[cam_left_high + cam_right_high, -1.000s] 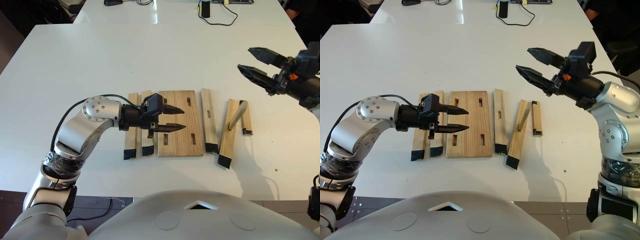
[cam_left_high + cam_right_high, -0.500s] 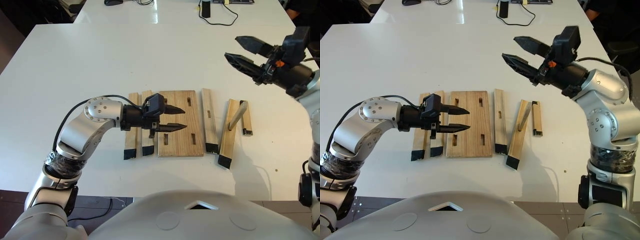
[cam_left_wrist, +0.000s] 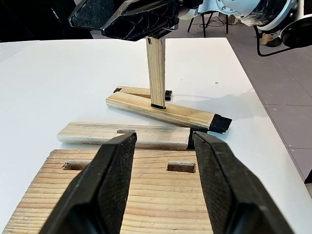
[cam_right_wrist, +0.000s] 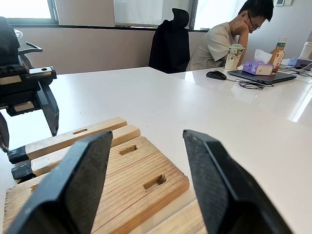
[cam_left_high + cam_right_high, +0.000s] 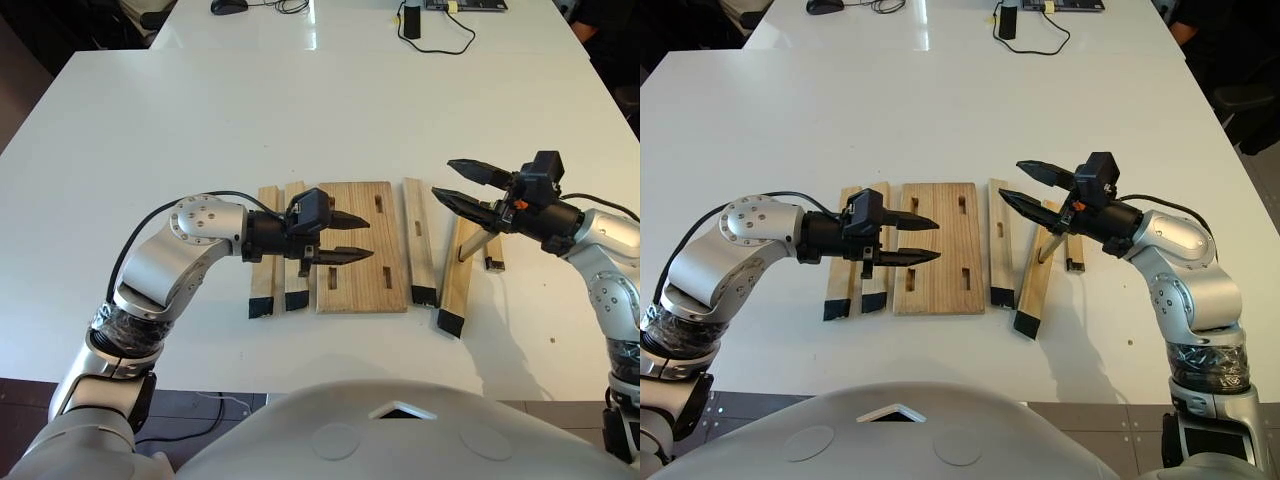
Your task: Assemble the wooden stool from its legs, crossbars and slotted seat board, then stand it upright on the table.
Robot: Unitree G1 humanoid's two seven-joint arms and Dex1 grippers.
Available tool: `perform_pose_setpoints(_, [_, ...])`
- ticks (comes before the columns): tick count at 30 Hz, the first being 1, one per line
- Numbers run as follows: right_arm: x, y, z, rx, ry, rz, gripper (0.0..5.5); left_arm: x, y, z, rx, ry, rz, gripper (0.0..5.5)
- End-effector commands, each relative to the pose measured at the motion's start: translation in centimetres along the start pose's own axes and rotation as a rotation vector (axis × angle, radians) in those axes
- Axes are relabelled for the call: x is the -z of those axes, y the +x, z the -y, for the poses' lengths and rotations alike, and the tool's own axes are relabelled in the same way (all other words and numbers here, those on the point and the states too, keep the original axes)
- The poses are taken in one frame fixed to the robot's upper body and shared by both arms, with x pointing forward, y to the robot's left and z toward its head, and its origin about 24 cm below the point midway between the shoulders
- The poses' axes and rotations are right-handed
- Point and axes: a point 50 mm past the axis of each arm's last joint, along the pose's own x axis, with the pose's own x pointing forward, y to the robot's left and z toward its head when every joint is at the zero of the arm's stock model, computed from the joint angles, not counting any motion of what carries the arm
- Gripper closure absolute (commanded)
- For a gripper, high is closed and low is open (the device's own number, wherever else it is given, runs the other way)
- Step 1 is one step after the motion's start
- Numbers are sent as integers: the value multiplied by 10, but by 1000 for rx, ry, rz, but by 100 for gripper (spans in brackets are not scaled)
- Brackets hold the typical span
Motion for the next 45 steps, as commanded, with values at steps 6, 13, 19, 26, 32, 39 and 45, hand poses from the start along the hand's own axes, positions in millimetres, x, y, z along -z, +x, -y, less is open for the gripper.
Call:
perform_pose_setpoints(6, [-63,-1,-49,-248,-56,118,284,2,-3,0,-25,11,-10,335])
perform_pose_setpoints(13, [28,-43,-80,-398,147,-330,284,8,-3,1,-68,-5,-9,335])
perform_pose_setpoints(19, [73,-71,-78,-381,154,-531,284,13,1,2,-89,-15,-6,335])
perform_pose_setpoints(26, [86,-90,-60,-295,122,-632,284,14,0,5,-85,-17,-14,335])
perform_pose_setpoints(32, [73,-112,-44,-188,69,-654,284,16,-4,7,-85,-18,-25,335])
perform_pose_setpoints(39, [27,-99,-43,-107,12,-470,284,18,-5,9,-108,-26,-28,335])
perform_pose_setpoints(45, [42,-77,-47,184,8,-508,256,21,-4,13,-133,-38,-25,335])
